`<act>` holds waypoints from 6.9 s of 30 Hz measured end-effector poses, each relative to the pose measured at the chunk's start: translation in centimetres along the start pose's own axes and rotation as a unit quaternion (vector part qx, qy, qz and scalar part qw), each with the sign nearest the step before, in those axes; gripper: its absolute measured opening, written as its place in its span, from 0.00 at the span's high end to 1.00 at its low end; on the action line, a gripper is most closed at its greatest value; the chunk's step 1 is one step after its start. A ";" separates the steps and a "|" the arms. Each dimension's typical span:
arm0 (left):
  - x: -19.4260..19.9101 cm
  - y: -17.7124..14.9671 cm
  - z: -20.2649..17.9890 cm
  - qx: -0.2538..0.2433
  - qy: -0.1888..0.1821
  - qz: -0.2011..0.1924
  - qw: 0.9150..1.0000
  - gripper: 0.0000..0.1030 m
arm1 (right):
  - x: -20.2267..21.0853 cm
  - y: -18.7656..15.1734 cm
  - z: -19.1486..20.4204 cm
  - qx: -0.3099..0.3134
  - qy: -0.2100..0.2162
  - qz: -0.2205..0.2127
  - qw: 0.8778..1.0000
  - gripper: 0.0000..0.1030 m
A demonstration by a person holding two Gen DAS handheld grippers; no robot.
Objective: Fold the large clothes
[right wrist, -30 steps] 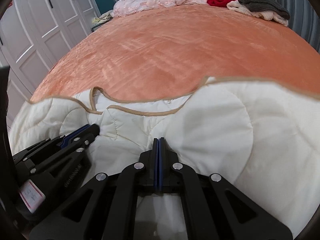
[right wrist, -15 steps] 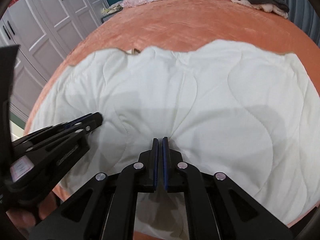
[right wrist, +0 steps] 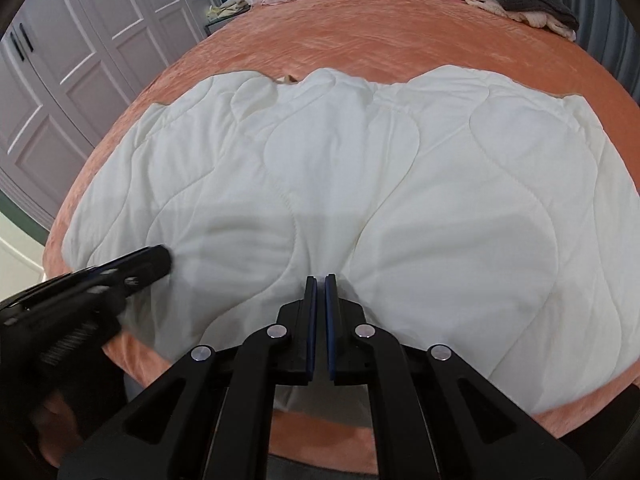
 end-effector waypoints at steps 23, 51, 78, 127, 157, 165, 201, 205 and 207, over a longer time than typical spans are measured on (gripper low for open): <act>-0.2 -0.8 13.5 0.327 -0.087 0.019 0.941 0.34 | -0.4 -1.0 0.7 -0.009 0.005 0.014 1.000 0.97; 14.6 4.3 3.9 0.108 -0.141 -0.124 0.976 0.87 | -0.6 -1.3 4.2 0.018 0.028 0.040 0.999 0.96; 15.0 4.6 -0.7 0.014 -0.044 -0.121 0.992 0.87 | -0.8 -2.6 5.1 0.009 0.081 0.052 0.995 0.97; 8.7 1.7 -18.3 -0.148 -0.049 -0.044 0.987 0.87 | 8.4 -5.2 -9.3 -0.098 0.058 0.016 0.993 0.95; 7.1 -4.1 -12.0 -0.108 -0.027 -0.006 0.994 0.18 | 19.5 4.3 -11.3 -0.049 0.044 -0.127 0.990 0.31; 3.0 -6.0 -8.4 -0.087 -0.004 0.026 0.996 0.19 | 13.5 7.4 -5.9 0.016 0.053 -0.061 0.997 0.30; -0.9 -9.4 -10.6 -0.149 0.018 0.059 0.987 0.77 | 8.4 -6.1 -18.5 -0.126 -0.031 -0.005 0.992 0.86; -0.9 -9.4 -10.6 -0.143 0.019 0.060 0.988 0.76 | 7.7 -5.6 -18.5 -0.122 -0.040 -0.001 0.992 0.85; -0.2 -9.6 -10.8 -0.139 0.015 0.063 0.988 0.76 | 7.9 -5.4 -18.3 -0.126 -0.040 0.002 0.991 0.83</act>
Point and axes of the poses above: each gripper's, at about its wrist camera, not at the fingertips, and x roughly against the way its jaws point, z to its left, y to its top, the point moved 10 cm from there along -x, roughly the way its jaws point, and after that the axes turned 2 degrees about x, right-handed, at the moved point
